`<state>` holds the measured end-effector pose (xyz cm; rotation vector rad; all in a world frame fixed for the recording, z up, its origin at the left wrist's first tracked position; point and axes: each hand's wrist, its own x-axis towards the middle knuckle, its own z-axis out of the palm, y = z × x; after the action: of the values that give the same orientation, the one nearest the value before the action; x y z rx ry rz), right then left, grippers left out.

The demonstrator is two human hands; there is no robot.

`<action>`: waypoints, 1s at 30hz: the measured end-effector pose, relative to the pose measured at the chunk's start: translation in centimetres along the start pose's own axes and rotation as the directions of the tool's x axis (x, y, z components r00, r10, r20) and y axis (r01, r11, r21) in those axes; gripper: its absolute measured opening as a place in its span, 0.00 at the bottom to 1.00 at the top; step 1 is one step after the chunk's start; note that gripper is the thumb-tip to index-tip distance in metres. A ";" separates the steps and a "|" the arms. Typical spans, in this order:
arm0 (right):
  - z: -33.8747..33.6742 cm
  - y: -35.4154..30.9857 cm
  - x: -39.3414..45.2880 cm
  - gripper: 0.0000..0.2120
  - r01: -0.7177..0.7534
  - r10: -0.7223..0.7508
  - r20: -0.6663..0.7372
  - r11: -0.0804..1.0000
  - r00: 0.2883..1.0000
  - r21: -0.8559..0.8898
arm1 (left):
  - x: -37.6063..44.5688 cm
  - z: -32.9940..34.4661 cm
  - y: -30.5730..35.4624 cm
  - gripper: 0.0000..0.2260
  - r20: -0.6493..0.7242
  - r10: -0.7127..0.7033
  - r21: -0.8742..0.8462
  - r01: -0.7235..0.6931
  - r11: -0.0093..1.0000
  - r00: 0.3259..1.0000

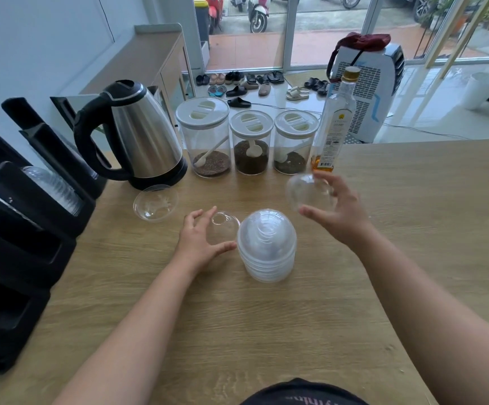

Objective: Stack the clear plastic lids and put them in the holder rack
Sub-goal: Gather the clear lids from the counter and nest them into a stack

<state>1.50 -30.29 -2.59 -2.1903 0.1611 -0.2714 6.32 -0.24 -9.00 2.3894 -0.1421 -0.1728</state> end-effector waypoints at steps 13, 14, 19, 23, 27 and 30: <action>0.5 -7.0 -3.7 0.34 0.387 -0.308 0.388 0.911 0.869 -0.145 | -0.8 -1.6 0.4 0.44 -0.212 -0.004 -0.064 -0.010 0.998 0.977; 0.6 -6.8 -3.8 0.35 0.389 -0.299 0.399 0.906 0.867 -0.167 | -1.1 -1.9 0.6 0.44 -0.240 -0.003 -0.091 -0.020 0.996 0.971; 1.1 -6.4 -4.2 0.39 0.392 -0.277 0.425 0.895 0.862 -0.213 | -2.2 -4.1 2.9 0.41 -0.287 0.015 -0.244 -0.088 0.966 0.958; 1.3 -6.1 -4.3 0.38 0.383 -0.272 0.416 0.900 0.868 -0.211 | -3.0 -5.3 4.4 0.40 -0.301 0.040 -0.360 -0.153 0.920 0.953; 1.3 -6.1 -4.4 0.42 0.362 -0.257 0.415 0.911 0.873 -0.198 | -4.0 -6.0 6.4 0.37 -0.286 0.114 -0.376 -0.221 0.900 0.951; 1.0 -6.1 -4.5 0.47 0.306 -0.229 0.405 0.942 0.885 -0.136 | -4.8 -6.0 7.6 0.36 -0.247 0.191 -0.381 -0.277 0.882 0.950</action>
<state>-2.49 -24.96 1.19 -2.4156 -0.3540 0.0295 2.18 -1.05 0.95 1.9323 -0.2708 0.1465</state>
